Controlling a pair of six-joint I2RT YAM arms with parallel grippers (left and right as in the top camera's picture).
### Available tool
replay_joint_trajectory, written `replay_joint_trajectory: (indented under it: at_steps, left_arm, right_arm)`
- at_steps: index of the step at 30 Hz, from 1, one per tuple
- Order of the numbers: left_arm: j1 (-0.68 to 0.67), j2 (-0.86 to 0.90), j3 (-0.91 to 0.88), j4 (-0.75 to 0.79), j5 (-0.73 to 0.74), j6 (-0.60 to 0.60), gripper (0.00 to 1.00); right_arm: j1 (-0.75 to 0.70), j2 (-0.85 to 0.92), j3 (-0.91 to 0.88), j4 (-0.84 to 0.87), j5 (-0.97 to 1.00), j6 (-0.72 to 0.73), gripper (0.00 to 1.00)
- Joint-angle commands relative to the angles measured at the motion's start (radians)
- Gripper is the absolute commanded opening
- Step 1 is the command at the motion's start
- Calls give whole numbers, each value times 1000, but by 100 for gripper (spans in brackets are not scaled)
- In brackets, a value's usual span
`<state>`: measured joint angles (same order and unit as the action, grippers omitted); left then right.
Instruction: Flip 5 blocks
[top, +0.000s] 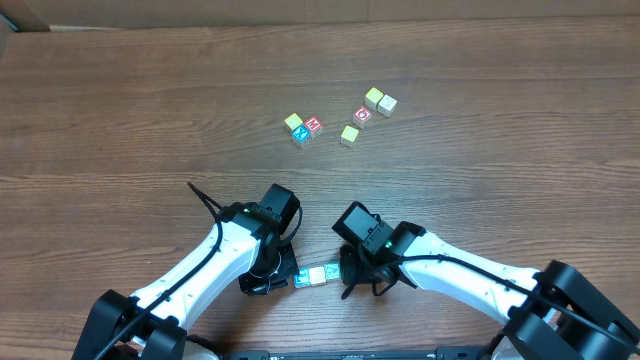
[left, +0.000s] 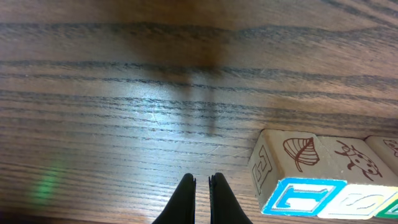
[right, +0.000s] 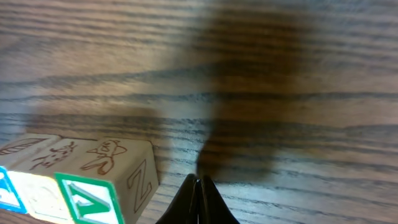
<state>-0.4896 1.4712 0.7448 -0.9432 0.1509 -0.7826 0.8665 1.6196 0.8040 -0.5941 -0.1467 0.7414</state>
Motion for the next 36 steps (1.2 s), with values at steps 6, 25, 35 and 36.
replay_joint_trajectory:
  at_steps: [6,25,35,36]
  left_arm:
    - [-3,4,-6,16,23,20,4]
    - [-5,8,-6,16,45,54,4]
    - [-16,16,-6,40,90,43,4]
    - [-16,19,-6,41,90,42,4]
  right_arm:
    - [2,7,-2,31,-75,-16,4]
    - [2,8,-2,88,-91,-80,4]
    - [2,8,-2,88,-91,-80,4]
    - [2,8,-2,88,-91,-80,4]
